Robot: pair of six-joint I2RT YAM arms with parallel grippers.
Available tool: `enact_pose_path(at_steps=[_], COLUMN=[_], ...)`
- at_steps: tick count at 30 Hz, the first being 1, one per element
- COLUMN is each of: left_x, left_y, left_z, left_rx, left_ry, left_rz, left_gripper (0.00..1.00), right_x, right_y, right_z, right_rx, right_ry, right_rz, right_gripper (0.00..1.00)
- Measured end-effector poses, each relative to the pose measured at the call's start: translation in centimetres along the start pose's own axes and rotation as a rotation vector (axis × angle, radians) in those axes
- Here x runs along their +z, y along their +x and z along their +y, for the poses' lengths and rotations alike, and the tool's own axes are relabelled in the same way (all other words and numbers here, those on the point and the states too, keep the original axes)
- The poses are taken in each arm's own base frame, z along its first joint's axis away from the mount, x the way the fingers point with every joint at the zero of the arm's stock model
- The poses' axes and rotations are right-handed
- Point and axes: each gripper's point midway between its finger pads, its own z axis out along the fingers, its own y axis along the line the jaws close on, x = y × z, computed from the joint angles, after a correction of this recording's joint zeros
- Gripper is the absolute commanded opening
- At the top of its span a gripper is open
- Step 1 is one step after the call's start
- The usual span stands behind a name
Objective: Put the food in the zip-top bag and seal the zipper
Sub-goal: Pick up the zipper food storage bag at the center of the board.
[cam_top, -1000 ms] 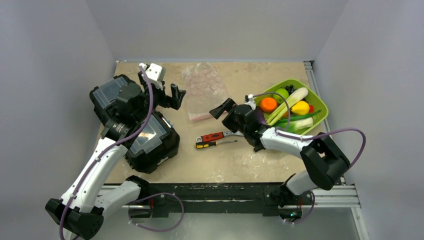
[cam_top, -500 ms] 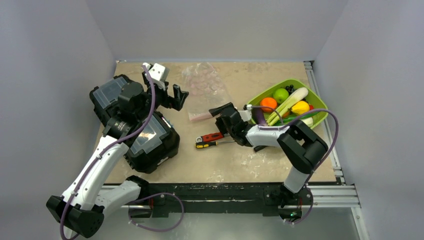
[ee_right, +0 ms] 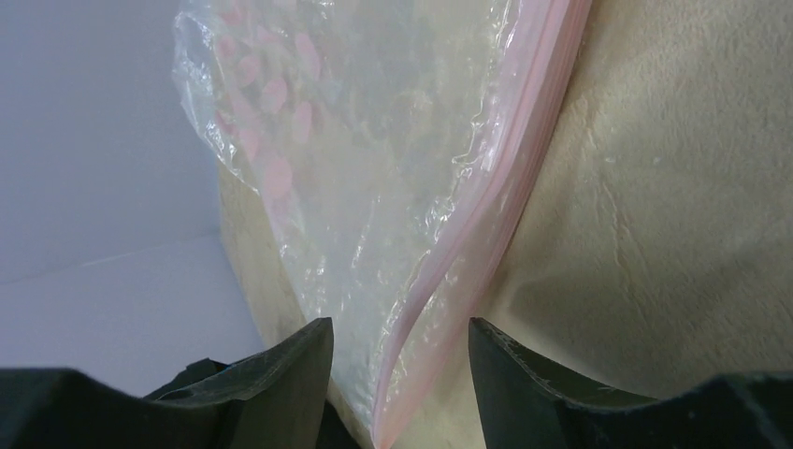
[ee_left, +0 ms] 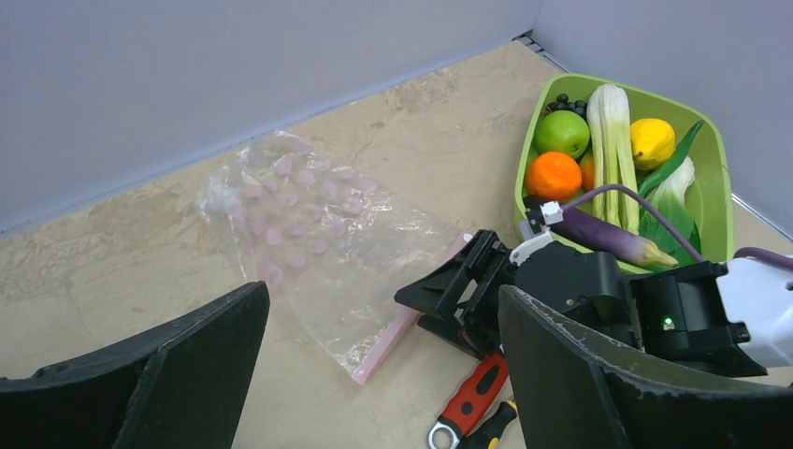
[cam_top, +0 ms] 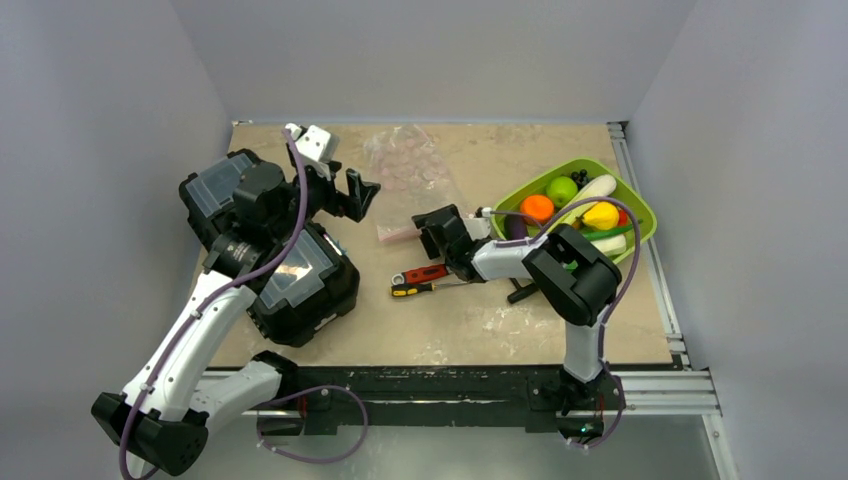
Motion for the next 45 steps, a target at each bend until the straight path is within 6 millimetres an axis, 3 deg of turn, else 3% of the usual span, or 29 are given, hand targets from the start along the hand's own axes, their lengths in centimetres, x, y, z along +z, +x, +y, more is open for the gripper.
enact_pose_path(at_steps=[2, 9, 15, 23, 25, 29, 35, 40, 45], left_x=[0.0, 0.0, 0.0, 0.3, 0.4, 0.6, 1.3, 2.1, 3.8], left_y=[-0.1, -0.2, -0.3, 0.1, 0.2, 0.4, 0.9, 1.9, 3.8], left_z=[-0.2, -0.7, -1.0, -1.1, -1.1, -1.2, -1.1, -0.8, -0.1], left_rx=[-0.001, -0.015, -0.018, -0.021, -0.022, -0.024, -0.027, -0.022, -0.022], left_ry=[0.009, 0.036, 0.051, 0.061, 0.065, 0.073, 0.074, 0.068, 0.049], left_rz=[0.000, 0.002, 0.001, 0.014, 0.017, 0.025, 0.047, 0.079, 0.143], left_gripper=[0.91, 0.91, 0.90, 0.90, 0.90, 0.90, 0.90, 0.89, 0.88], right_x=[0.5, 2.2, 2.8, 3.2, 3.2, 3.9, 4.9, 3.5, -1.1], right_y=[0.0, -0.9, -1.4, -2.1, -2.2, -2.3, -2.8, -2.5, -2.9], right_z=[0.1, -1.3, -0.6, -0.1, 0.0, 0.2, 0.2, 2.3, 8.1], right_rx=[0.012, 0.046, 0.064, 0.080, 0.082, 0.083, 0.066, 0.017, 0.011], right_ry=[0.001, 0.036, 0.025, 0.011, 0.009, -0.002, -0.009, -0.041, -0.144], right_rz=[-0.004, -0.029, -0.040, -0.042, -0.042, -0.032, -0.024, 0.003, 0.047], right_gripper=[0.46, 0.39, 0.32, 0.30, 0.24, 0.00, 0.00, 0.00, 0.00])
